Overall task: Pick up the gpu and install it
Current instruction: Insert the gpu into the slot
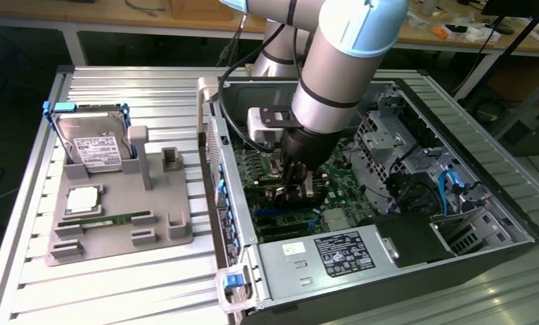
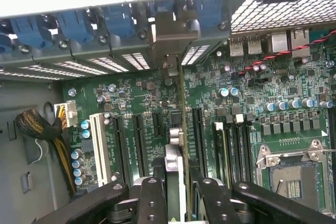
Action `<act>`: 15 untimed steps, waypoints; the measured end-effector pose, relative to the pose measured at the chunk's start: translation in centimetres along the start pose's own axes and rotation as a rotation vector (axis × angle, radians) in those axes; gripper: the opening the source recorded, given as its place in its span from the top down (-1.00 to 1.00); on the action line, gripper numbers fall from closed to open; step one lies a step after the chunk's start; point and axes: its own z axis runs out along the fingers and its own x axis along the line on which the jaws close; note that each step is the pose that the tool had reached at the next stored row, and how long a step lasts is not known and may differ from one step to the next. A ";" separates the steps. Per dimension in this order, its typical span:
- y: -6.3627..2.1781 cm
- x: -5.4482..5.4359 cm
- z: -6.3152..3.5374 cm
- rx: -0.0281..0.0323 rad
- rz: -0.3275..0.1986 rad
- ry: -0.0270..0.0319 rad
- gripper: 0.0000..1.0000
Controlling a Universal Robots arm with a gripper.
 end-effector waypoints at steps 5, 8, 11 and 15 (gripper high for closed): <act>0.18 0.0 0.01 0.0000 0.000 0.0000 0.44; 0.21 0.0 0.01 0.0000 0.000 0.0000 0.44; 0.22 0.0 0.02 0.0000 -0.002 0.0001 0.44; 0.13 0.0 0.03 0.0000 -0.008 0.0000 0.44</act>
